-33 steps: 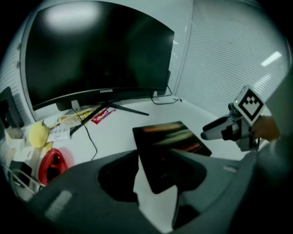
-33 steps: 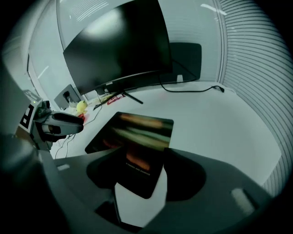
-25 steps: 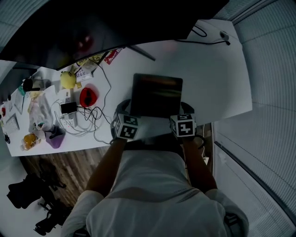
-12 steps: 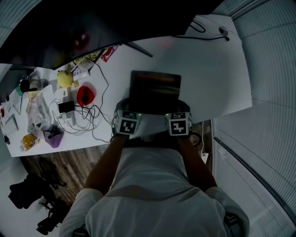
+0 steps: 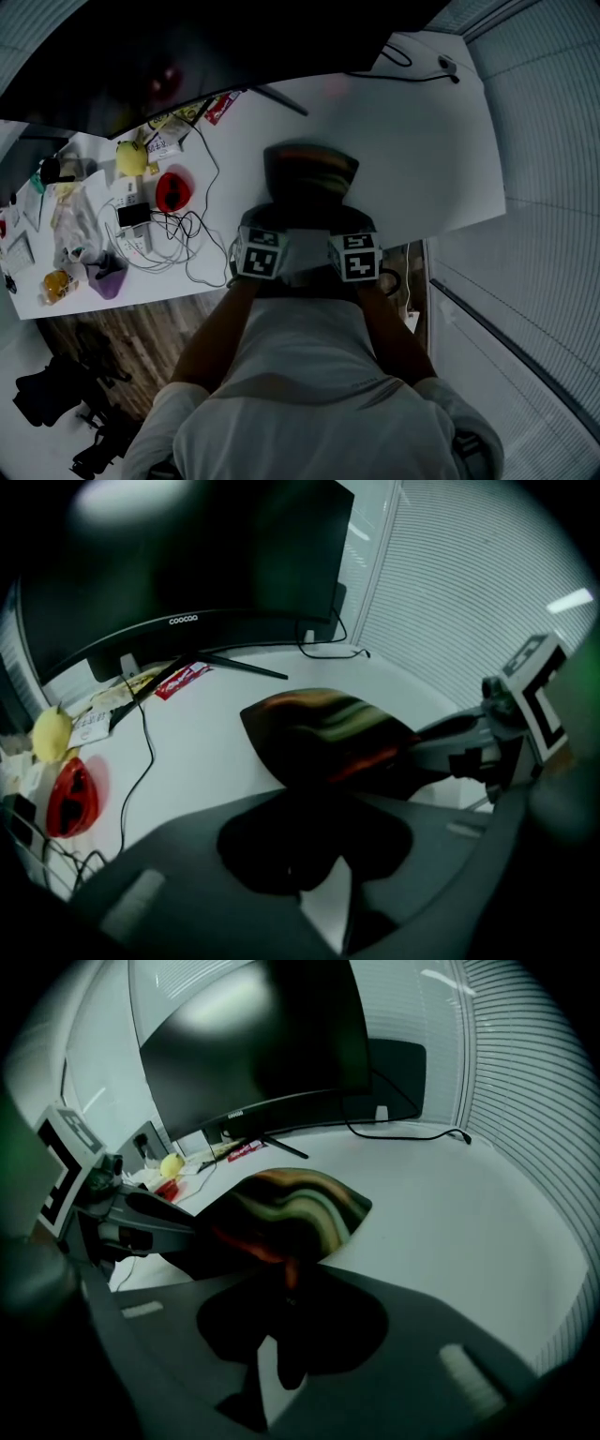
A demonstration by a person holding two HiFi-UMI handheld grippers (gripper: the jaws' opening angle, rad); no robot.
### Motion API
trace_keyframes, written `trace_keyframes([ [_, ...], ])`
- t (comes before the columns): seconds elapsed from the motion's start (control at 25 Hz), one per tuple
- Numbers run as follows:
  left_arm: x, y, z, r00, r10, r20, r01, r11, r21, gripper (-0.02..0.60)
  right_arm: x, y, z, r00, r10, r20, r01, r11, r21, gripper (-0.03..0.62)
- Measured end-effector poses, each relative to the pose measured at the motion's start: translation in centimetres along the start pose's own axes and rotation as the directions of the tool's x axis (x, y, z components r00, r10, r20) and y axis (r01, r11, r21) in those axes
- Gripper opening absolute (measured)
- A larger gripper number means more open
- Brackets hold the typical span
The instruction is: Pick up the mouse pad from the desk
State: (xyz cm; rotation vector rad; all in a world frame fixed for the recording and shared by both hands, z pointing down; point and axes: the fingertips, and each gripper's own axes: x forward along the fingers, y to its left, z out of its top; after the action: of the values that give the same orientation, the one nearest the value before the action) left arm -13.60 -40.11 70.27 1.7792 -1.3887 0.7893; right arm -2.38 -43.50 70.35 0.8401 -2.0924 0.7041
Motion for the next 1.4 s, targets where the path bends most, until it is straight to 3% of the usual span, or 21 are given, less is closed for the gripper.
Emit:
trace_keyframes([
  [0.28,-5.1,-1.5,4.3,0.985,-0.057,0.161,0.054,0.998,0.021,0.077,-4.9,0.6,4.1,0.984,0.003,0.177,-0.004,1.000,0.001,0.052],
  [0.48,-10.5,-2.1,9.6,0.942,-0.061,0.330,0.050,0.998,0.043,0.074,-10.0,1.3,9.6,0.944,-0.002,0.329,0.014,0.999,-0.033,0.052],
  [0.88,-22.4,-3.1,17.7,0.788,-0.056,0.613,-0.013,0.994,0.107,0.069,-20.8,4.7,18.3,0.806,0.021,0.592,0.065,0.990,-0.123,0.048],
  [1.2,-29.7,-5.2,21.4,0.665,-0.065,0.744,-0.081,0.984,0.159,0.066,-27.9,6.5,22.5,0.683,0.060,0.728,0.106,0.978,-0.179,0.044],
  [1.4,-34.1,-6.5,23.3,0.571,-0.069,0.818,-0.119,0.979,0.165,0.066,-32.3,7.6,24.5,0.604,0.089,0.792,0.125,0.971,-0.204,0.043],
])
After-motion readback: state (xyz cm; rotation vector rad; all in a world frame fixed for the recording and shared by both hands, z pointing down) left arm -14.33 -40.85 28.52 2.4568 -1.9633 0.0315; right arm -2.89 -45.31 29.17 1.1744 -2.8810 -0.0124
